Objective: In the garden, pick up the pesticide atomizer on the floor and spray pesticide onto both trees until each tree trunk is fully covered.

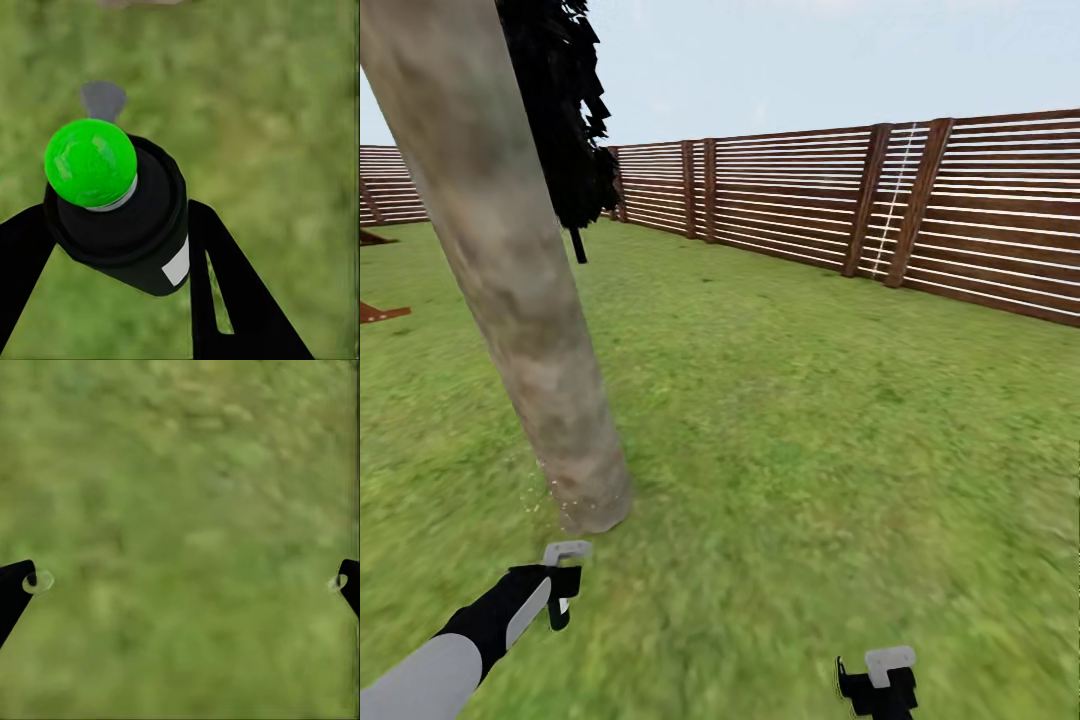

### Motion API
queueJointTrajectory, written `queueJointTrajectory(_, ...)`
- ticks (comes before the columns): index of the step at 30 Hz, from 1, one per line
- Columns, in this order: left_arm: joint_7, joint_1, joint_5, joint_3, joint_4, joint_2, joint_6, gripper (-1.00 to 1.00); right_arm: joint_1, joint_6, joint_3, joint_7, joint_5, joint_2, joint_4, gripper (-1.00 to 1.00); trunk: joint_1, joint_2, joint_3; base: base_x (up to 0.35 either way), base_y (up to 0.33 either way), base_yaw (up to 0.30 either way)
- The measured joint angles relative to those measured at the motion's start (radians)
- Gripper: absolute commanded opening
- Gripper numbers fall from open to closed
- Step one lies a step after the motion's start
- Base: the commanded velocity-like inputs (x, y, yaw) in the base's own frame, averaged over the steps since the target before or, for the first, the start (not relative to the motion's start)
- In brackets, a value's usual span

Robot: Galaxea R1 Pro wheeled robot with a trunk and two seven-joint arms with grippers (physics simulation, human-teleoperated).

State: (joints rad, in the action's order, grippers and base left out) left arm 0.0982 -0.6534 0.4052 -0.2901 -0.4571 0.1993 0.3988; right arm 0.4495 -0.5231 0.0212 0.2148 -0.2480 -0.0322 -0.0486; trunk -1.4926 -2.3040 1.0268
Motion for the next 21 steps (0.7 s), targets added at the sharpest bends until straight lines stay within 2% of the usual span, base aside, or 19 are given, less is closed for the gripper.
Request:
queueJointTrajectory(4,0.000,0.000,0.002,0.000,0.000,0.000,0.000,-1.00,-0.001,0.000,-0.001,0.000,0.001,0.004,0.000,1.00,0.000,0.000,0.000,0.108,-0.263,0.074)
queueJointTrajectory(16,0.000,0.000,0.002,0.000,-0.001,0.000,0.000,-1.00,-0.002,0.000,-0.001,0.000,0.000,0.005,-0.001,1.00,0.000,0.000,0.000,0.083,-0.268,0.273)
queueJointTrajectory(21,-0.001,0.000,0.004,0.001,-0.020,-0.009,-0.005,-1.00,-0.002,0.000,-0.001,0.000,0.001,0.004,-0.001,1.00,0.000,0.000,0.000,0.098,-0.269,0.276)
